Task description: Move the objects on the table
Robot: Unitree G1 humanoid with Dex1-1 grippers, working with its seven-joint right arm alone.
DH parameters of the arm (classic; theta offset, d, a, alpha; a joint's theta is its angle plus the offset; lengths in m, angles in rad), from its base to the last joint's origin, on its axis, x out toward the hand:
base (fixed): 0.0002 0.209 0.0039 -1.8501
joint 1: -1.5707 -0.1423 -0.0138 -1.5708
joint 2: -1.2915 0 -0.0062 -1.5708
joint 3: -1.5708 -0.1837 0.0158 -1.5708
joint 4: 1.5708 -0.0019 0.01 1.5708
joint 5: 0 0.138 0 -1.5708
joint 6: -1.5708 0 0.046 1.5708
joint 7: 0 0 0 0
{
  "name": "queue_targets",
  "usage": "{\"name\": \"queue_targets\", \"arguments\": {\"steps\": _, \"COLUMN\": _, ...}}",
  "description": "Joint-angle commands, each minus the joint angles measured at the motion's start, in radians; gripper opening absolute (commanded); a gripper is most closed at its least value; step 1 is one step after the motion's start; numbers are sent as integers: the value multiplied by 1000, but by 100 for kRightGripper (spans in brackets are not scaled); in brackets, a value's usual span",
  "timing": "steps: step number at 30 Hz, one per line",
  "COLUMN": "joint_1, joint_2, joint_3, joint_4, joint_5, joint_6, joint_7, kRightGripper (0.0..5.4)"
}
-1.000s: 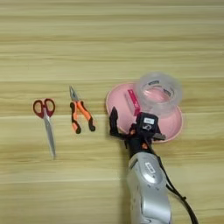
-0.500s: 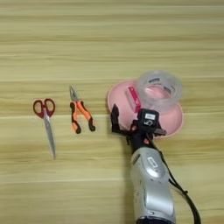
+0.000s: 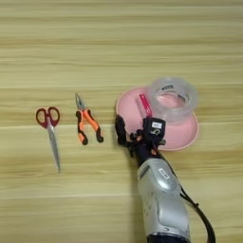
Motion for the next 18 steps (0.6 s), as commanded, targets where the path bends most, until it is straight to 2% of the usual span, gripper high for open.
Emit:
{"name": "queue_targets", "arguments": {"steps": 1, "joint_1": -60, "joint_2": -15, "joint_3": -18, "joint_4": -15, "joint_5": 35, "joint_6": 32, "joint_7": 2, "kRightGripper": 367}}
{"name": "queue_targets", "arguments": {"steps": 6, "joint_1": -62, "joint_2": -26, "joint_3": -23, "joint_4": -17, "joint_5": 20, "joint_6": 23, "joint_7": -5, "kRightGripper": 359}}
{"name": "queue_targets", "arguments": {"steps": 11, "joint_1": -66, "joint_2": -28, "joint_3": -20, "joint_4": -15, "joint_5": 51, "joint_6": 92, "joint_7": 8, "kRightGripper": 358}}
{"name": "queue_targets", "arguments": {"steps": 13, "joint_1": -60, "joint_2": -32, "joint_3": -9, "joint_4": -29, "joint_5": 72, "joint_6": 147, "joint_7": 21, "kRightGripper": 358}}
{"name": "queue_targets", "arguments": {"steps": 18, "joint_1": -64, "joint_2": -25, "joint_3": -27, "joint_4": -37, "joint_5": 222, "joint_6": 378, "joint_7": 53, "kRightGripper": 357}}
